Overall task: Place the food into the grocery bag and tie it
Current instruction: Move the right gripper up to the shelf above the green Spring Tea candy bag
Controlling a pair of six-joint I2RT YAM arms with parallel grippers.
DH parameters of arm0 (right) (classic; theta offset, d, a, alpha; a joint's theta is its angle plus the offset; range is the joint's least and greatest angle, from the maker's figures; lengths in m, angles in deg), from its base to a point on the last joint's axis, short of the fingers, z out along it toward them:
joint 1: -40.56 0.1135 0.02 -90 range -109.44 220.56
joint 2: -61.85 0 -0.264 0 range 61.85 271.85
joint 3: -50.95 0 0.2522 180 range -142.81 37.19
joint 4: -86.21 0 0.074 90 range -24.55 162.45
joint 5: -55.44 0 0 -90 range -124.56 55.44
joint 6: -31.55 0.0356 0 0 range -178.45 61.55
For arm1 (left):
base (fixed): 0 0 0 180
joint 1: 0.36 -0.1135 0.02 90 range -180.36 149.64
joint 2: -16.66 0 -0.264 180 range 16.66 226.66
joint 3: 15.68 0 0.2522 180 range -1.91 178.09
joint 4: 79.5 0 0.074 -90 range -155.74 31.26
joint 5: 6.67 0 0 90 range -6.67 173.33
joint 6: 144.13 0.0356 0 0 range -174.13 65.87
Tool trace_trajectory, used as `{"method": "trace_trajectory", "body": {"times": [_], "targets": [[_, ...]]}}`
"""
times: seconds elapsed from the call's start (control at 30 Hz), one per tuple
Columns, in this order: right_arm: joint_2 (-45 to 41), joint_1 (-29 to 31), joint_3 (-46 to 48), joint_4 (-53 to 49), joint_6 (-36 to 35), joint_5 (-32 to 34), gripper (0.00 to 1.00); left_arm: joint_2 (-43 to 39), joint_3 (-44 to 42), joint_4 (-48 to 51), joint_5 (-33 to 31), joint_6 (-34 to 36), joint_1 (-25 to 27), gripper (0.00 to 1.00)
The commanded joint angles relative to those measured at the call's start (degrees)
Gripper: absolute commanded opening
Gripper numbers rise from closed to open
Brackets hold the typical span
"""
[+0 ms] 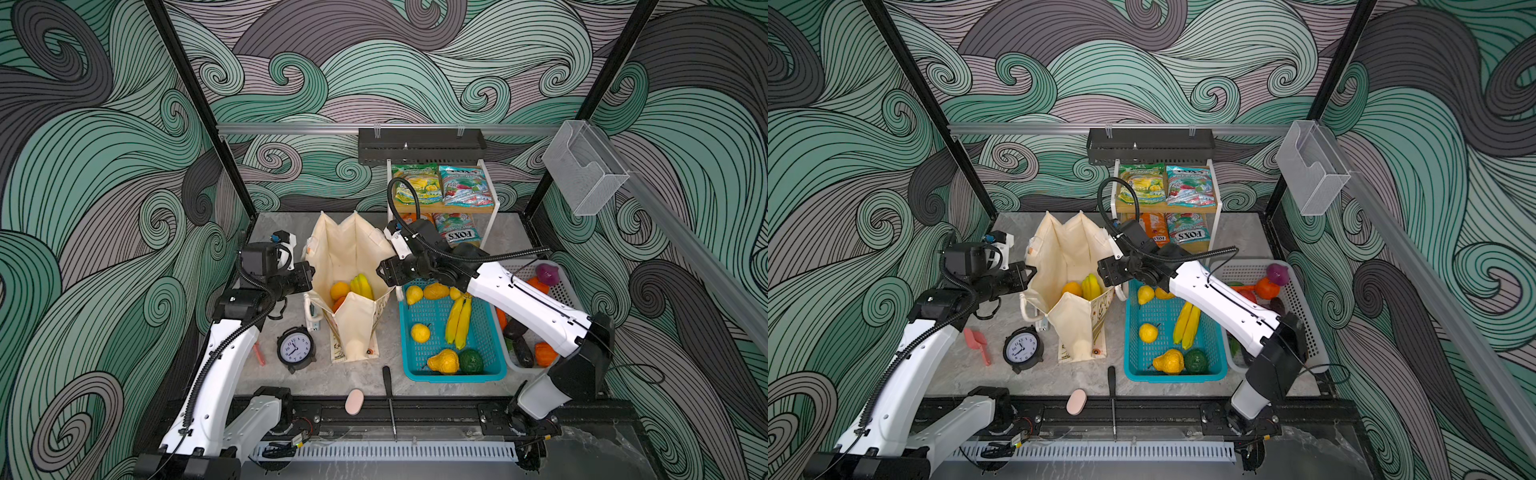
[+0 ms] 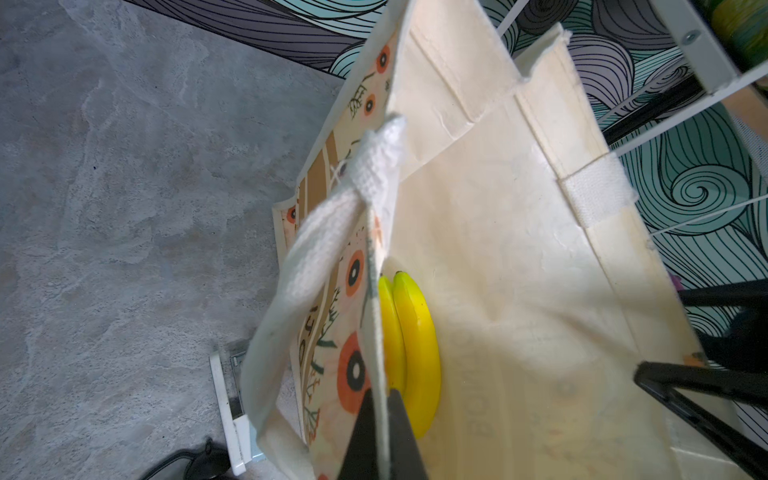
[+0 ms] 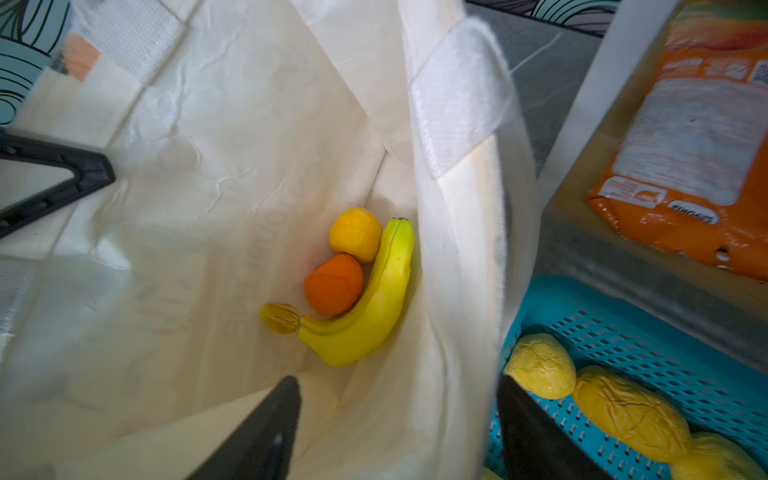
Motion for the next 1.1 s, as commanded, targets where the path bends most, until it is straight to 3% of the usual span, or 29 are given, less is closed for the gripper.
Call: {"method": "trace_trajectory", "body": {"times": [0.0, 0.1, 0.33, 0.47, 0.7, 0.9, 1.07], "targets": [[-7.6, -0.1, 2.2, 2.6, -0.7, 5.3, 1.00, -1.7, -0.8, -1.4, 1.0, 2.1, -0.1, 0.00], [-12.1, -1.6, 3.9, 4.6, -2.3, 5.2, 1.00, -2.2, -1.3, -1.8, 1.4, 2.0, -0.1, 0.00], [-16.3, -11.9, 1.5, 4.6, 0.4, -3.7, 1.00, -2.2, -1.5, -1.7, 1.9, 1.8, -0.1, 0.00], [-14.9, -15.7, -2.3, 3.6, 2.8, -13.5, 1.00, -2.4, -1.6, -1.8, 1.9, 1.8, -0.2, 0.00], [-11.3, -16.1, -7.8, 2.4, 3.5, -0.7, 0.94, -2.4, -1.7, -1.8, 2.4, 1.9, -0.2, 0.00], [-3.6, -16.5, -18.4, -1.0, 0.5, 3.6, 0.84, -2.7, -1.9, -2.0, 2.6, 1.8, -0.2, 0.00], [2.6, -17.7, -26.4, -4.8, 0.0, 4.2, 0.66, -2.6, -2.0, -2.1, 2.9, 1.8, -0.2, 0.00]]}}
